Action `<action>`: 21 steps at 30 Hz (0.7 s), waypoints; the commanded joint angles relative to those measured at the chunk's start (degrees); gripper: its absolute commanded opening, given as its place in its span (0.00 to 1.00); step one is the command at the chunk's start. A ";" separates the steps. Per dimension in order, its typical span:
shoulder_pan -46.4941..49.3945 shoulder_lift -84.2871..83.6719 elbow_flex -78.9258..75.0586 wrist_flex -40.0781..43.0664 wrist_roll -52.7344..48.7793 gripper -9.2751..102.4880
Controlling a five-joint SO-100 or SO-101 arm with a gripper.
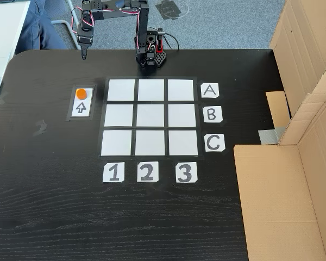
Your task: Pick up the round, orange token and place it in the grid on square A1.
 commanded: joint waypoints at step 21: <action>-12.83 -26.81 -27.07 -0.18 8.00 0.36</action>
